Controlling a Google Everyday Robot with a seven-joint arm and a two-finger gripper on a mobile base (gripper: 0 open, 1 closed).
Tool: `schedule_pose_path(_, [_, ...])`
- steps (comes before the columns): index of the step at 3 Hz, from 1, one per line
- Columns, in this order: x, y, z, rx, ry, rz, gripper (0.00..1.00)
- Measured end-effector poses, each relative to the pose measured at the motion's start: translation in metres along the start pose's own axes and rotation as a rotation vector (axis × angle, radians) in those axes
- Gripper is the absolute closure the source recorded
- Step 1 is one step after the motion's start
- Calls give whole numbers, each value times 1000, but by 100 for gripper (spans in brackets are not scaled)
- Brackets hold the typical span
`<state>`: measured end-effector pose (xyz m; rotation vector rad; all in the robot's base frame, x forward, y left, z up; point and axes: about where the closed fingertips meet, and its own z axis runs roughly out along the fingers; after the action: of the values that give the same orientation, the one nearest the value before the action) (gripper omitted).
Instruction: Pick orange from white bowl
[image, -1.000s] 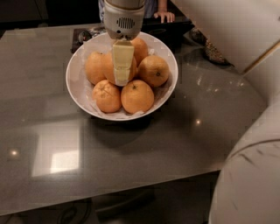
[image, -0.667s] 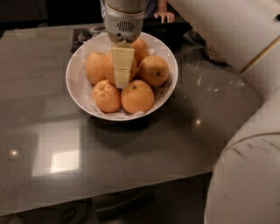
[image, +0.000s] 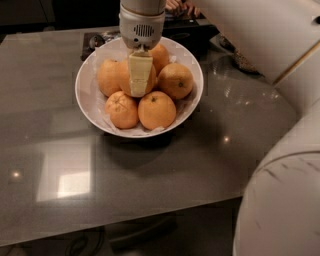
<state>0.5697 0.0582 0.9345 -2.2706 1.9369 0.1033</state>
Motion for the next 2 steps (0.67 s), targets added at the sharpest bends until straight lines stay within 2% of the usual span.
schedule_pose_path(1, [0,0,0,0,0,0,81])
schedule_pose_path(2, [-6,5,-15,67,-45,-28,100])
